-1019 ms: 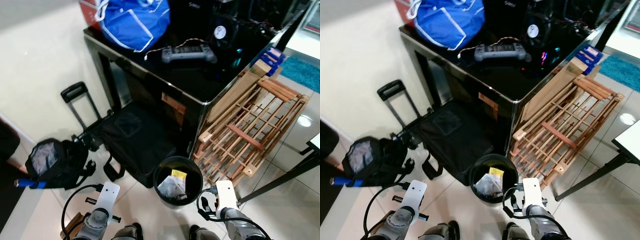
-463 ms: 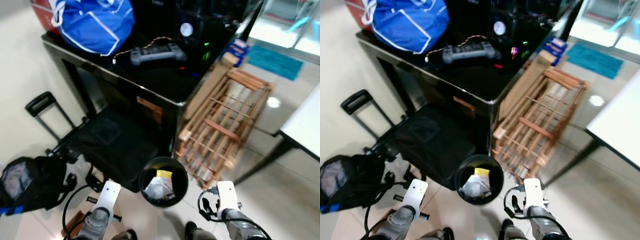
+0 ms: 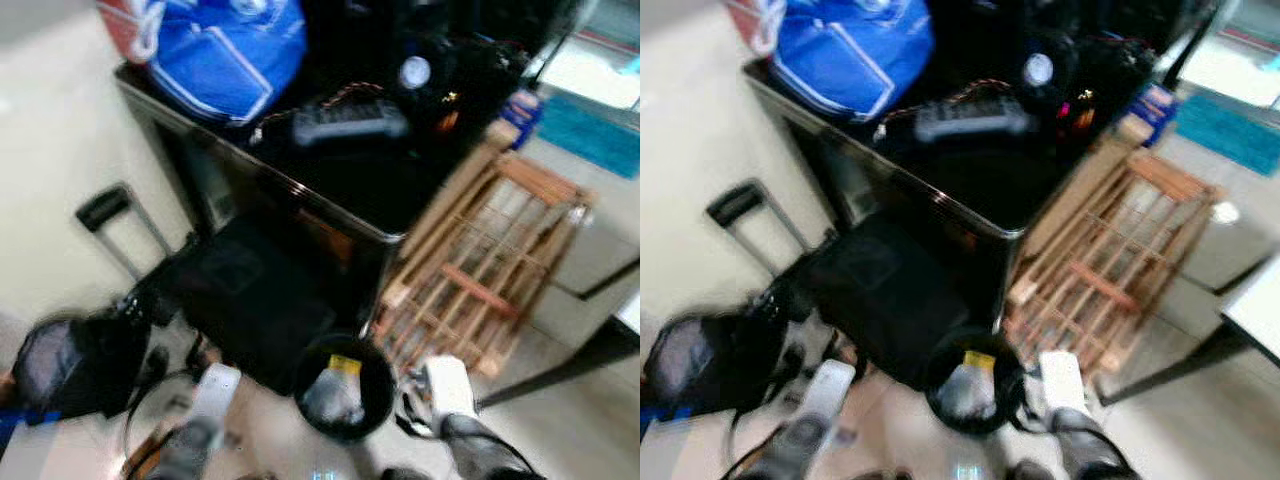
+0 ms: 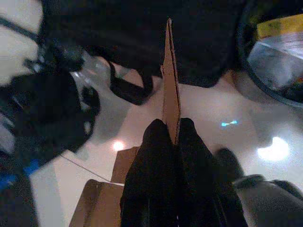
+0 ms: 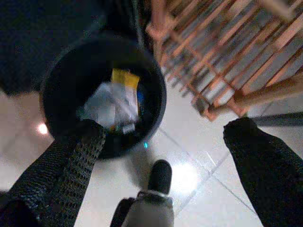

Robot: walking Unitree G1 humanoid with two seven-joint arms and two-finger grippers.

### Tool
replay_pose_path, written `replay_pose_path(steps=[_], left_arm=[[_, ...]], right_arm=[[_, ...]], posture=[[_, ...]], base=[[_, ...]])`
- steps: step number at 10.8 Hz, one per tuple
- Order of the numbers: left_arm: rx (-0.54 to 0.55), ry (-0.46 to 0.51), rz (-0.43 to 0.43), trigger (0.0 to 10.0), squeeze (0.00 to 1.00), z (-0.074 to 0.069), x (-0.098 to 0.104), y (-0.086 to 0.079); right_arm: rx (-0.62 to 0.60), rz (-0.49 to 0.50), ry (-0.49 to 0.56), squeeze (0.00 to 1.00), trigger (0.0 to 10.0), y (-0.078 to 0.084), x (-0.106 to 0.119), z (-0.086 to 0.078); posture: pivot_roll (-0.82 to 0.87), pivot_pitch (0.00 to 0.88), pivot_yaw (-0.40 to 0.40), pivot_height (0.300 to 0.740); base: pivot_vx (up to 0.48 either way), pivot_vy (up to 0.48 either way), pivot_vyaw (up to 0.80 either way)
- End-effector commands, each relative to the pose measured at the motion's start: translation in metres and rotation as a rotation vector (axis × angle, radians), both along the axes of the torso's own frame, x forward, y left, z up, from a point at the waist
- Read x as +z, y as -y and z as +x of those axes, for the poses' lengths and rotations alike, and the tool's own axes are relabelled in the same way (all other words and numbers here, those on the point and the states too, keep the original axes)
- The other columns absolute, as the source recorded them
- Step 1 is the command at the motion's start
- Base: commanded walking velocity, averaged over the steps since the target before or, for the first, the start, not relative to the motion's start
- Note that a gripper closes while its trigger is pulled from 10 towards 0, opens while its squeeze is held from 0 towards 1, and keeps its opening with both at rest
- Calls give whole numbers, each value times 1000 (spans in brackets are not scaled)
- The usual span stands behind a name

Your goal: Picking trash to rubbish bin

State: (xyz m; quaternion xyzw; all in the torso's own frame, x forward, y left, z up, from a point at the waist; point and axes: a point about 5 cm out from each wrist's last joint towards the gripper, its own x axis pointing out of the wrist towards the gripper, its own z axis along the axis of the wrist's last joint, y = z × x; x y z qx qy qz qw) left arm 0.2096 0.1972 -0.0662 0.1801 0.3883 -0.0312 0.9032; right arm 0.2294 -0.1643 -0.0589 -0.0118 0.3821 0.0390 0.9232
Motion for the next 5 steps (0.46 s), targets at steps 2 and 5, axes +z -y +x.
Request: replay_pose_path(steps=[2, 5], left_arm=[[-22, 3, -16, 10000, 0, 2, 0, 7], [-29, 6, -30, 10000, 0, 3, 1, 8]], right_arm=[[-14, -22, -40, 0, 10000, 10, -6, -11], [-12, -21, -38, 0, 10000, 8, -6, -11]], posture=[[11, 177, 48, 740], [10, 170, 52, 740]], base=[[199, 0, 0], [0, 0, 0]])
